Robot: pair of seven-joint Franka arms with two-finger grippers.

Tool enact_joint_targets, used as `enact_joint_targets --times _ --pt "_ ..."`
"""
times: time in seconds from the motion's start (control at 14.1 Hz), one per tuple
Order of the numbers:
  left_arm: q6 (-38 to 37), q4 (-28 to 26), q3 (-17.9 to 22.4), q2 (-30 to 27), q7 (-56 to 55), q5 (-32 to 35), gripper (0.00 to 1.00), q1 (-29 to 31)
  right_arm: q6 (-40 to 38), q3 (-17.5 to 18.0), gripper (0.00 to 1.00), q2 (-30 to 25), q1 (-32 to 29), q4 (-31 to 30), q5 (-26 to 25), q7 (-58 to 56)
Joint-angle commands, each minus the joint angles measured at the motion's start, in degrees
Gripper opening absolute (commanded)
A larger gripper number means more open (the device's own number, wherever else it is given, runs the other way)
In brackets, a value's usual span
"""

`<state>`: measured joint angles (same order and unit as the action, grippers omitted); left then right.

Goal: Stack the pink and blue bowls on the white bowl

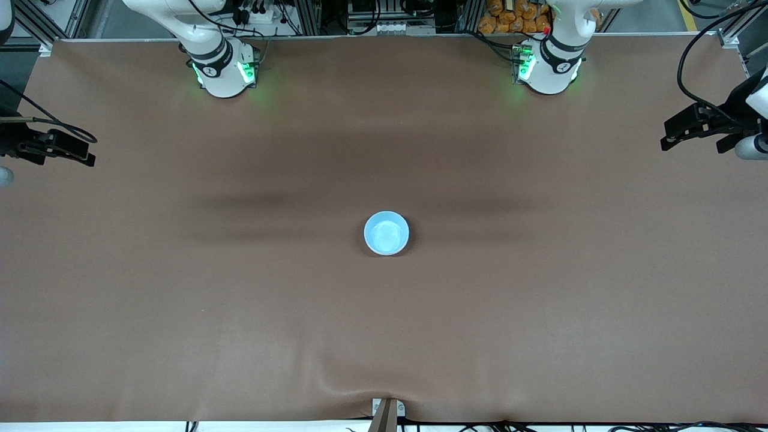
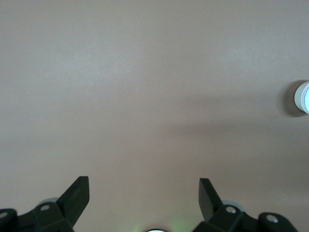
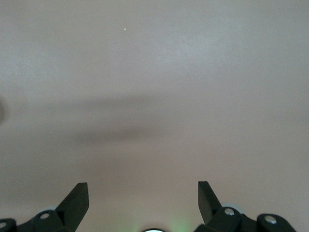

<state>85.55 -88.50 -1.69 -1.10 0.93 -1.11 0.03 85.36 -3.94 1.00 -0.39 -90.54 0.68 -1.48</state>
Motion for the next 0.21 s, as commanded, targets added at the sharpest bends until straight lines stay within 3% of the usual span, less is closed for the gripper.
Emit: enact_joint_targets --times 0.0,0.14 --pt "-0.7 0.9 -0.4 0.4 -0.6 0.3 1.00 0.1 -0.6 1.7 1.00 0.2 -1.1 1.4 -1.8 -0.5" --pt "-0.8 0.9 -0.4 0.4 -0.5 0.3 1.00 0.1 -0.5 1.7 1.00 0.3 -1.1 1.4 -1.8 -0.5"
